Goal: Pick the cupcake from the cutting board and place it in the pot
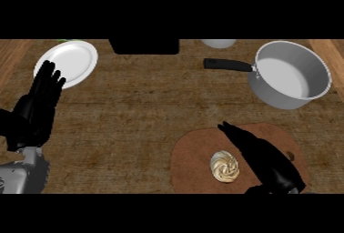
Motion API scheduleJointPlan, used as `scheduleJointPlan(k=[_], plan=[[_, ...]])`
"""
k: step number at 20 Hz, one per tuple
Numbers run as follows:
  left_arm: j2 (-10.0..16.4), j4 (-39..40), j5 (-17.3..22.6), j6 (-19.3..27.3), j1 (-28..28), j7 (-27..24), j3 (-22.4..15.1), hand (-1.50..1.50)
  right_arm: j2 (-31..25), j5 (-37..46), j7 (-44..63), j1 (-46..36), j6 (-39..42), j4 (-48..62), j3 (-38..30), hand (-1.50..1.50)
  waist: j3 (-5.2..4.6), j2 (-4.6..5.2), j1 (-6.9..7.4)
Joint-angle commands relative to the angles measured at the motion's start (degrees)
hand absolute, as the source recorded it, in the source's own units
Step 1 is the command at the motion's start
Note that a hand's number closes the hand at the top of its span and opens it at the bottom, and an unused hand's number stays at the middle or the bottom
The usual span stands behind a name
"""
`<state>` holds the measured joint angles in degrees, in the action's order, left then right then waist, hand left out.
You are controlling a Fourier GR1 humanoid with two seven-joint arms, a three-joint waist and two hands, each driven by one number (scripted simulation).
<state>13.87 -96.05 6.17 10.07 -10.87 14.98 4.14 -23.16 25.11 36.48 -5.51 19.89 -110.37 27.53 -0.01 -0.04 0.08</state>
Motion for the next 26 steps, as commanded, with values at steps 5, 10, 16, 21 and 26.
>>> scheduleJointPlan(k=[5, 10, 16, 21, 26], plan=[[-0.8, -0.4, -1.0, -0.4, -0.7, 0.2, 1.4, 0.00, 3.8, 10.1, -3.7, 6.0, -3.3, 4.4, 3.3, -1.50, 0.02, 0.00, -0.16], [-3.2, -1.2, -3.6, 0.6, -1.1, 0.8, -0.9, 0.00, 8.6, 12.7, -3.6, 1.9, -1.7, 7.0, 2.5, -1.50, 0.02, -0.01, -0.06], [-1.1, -0.4, -1.4, -2.9, 0.4, -0.1, 3.7, 0.00, 10.3, 14.1, -5.8, 1.0, 0.5, 12.1, -2.5, -1.50, 0.01, 0.01, -0.03], [-2.0, 2.3, -3.1, -2.8, -1.6, -2.3, 3.3, 0.00, 10.3, 17.5, -10.1, 5.4, -1.7, 13.8, -1.7, -1.50, 0.01, 0.01, -0.18], [-2.5, 6.0, -1.9, -4.1, -0.5, -5.6, 4.5, 0.00, 7.6, 21.1, -19.8, 1.1, -3.0, 19.0, 0.2, 1.50, 0.00, 0.08, -0.13]])
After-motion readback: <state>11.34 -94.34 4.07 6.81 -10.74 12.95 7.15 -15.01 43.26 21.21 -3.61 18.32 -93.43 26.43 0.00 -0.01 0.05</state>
